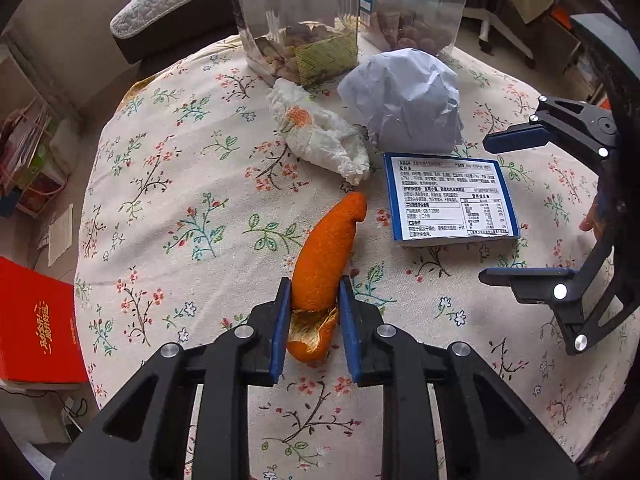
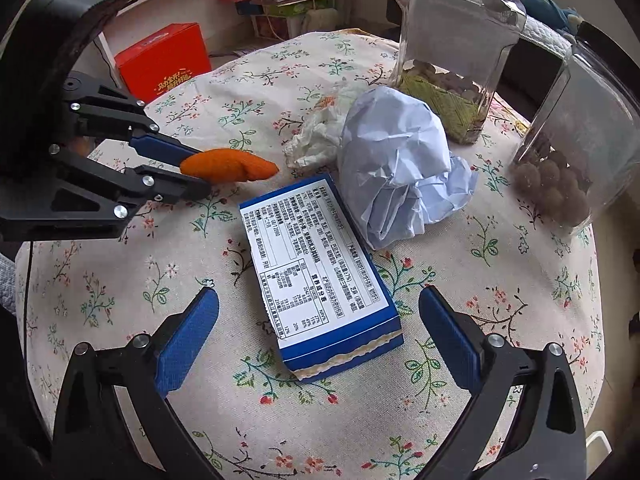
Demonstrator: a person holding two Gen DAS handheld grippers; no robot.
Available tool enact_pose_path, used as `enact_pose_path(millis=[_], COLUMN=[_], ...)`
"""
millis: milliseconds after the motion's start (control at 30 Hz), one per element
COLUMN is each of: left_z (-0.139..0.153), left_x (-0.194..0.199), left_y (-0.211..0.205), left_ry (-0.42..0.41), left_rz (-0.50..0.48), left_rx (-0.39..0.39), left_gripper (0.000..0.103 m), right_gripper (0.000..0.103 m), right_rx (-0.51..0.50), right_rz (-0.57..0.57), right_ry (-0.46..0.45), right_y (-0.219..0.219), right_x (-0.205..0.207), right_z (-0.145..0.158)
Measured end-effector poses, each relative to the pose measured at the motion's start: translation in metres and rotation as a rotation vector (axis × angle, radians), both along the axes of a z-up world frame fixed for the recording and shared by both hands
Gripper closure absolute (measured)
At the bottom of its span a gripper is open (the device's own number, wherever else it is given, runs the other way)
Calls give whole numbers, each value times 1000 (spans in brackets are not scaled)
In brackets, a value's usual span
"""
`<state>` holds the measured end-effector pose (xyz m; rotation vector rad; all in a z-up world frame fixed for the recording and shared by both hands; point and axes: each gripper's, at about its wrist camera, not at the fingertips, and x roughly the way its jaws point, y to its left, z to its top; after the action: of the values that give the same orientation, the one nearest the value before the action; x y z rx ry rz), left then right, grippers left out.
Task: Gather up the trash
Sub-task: 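Grasp the second orange peel with the left tool while the right tool grasps the blue biscuit box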
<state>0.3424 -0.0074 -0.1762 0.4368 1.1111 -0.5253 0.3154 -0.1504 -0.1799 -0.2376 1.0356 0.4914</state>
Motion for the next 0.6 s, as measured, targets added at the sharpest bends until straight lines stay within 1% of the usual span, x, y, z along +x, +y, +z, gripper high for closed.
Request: enact_pose_path(millis=[33, 67, 100, 133, 167, 267, 367, 467, 600], left_z=[3, 6, 8, 10, 12, 21, 33, 46, 65], left_x=[1, 3, 4, 6, 8, 14, 23, 24, 16], left_y=[6, 12, 17, 22, 26, 36, 42, 43, 41], left_ry=[-5, -11, -17, -22, -28, -46, -71, -106, -157], left_rz=[22, 45, 70, 96, 123, 198, 266, 315, 359], left_rx=[-8, -12, -17, -23, -30, -53, -80, -95, -103], left_gripper=[80, 80, 80, 80, 80, 79, 79, 79, 79], right_gripper=[12, 25, 34, 41, 42, 43, 43, 43, 43], right_rx=[1, 6, 18, 16, 14, 49, 88, 128, 165], right_rz=[-9, -18, -24, -33, -40, -61, -83, -99, -139], right_ry=[-3, -3, 11, 21, 9, 13, -19, -75, -176], right_y=[-1, 0, -1, 1, 1, 4, 4, 4, 3], right_x=[2, 3, 6, 8, 9, 7, 3, -3, -12], right_z=[-2, -3, -5, -7, -8, -1, 17, 42, 75])
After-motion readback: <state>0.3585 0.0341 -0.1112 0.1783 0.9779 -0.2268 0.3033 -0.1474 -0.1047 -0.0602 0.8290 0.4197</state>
